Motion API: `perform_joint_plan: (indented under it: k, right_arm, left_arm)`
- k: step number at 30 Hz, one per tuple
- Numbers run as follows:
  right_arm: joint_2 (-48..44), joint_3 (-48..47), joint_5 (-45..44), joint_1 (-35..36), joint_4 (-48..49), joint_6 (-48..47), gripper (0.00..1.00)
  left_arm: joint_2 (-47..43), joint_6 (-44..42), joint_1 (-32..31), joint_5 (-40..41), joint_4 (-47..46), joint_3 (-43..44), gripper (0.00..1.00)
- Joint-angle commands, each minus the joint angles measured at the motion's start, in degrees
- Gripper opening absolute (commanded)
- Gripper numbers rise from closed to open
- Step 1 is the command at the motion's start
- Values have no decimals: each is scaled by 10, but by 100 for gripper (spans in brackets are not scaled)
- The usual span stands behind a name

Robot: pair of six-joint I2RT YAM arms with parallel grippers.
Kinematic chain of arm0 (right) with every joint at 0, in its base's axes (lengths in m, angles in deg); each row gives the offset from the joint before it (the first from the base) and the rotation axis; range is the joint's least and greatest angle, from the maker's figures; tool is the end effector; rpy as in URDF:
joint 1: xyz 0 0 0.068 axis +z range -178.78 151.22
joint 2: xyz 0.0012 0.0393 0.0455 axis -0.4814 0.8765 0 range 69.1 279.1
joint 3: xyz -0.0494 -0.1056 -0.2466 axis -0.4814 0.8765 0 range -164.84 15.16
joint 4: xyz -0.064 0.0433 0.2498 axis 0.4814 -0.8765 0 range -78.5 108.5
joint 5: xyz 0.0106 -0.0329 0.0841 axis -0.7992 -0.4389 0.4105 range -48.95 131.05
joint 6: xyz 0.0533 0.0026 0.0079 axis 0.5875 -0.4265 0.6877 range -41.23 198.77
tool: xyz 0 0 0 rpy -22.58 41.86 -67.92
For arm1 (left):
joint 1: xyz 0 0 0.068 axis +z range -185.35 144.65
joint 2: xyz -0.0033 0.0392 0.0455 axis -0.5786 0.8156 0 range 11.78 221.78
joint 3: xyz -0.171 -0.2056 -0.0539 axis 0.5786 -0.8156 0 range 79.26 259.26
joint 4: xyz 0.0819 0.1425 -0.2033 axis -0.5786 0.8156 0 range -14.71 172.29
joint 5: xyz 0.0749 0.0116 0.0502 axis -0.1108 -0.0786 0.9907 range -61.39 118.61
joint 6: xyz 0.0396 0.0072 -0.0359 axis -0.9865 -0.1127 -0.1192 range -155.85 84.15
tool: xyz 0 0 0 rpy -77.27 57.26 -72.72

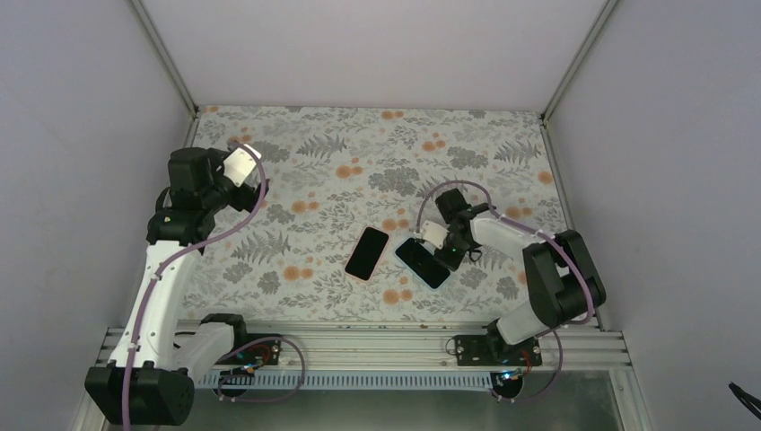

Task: Take the phone out of the phone case
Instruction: Move the phone to the center of the board.

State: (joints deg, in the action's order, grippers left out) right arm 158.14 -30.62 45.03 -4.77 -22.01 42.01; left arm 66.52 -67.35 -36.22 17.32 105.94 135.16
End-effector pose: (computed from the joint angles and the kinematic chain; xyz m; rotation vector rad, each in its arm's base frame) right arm 0.2247 0.1027 0.1443 -1.5348 2.6064 0.0861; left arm 0.2059 -0.0100 0.3404 0.6927 1.9580 0.1218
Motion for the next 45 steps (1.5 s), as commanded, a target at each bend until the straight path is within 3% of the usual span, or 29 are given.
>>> perform_joint_plan:
  k: [1,7,16,22,33,41,45]
  right_arm:
    - [8,67,7,5,-73,2,4]
    - [34,48,49,18,-107,-20,4]
    - [125,-22,114,139,-168,-31,4]
    - [137,-78,148,219,-188,-27,4]
    - [195,-160,139,295,-146,-43,4]
    - [163,-169,64,296,-32,-39,7]
    - [146,-168,72,288,-21,-49,12]
  left_arm:
    - [-1,-10,2,-23,20,-3,100]
    - [15,-10,1,-41,25,0,100]
    - [22,-23,2,-32,34,0,100]
    - [31,-21,2,-29,32,4,100]
    - [45,-8,2,-14,13,14,100]
    - [38,0,2,5,-11,0,100]
    - [41,2,2,3,-11,5,100]
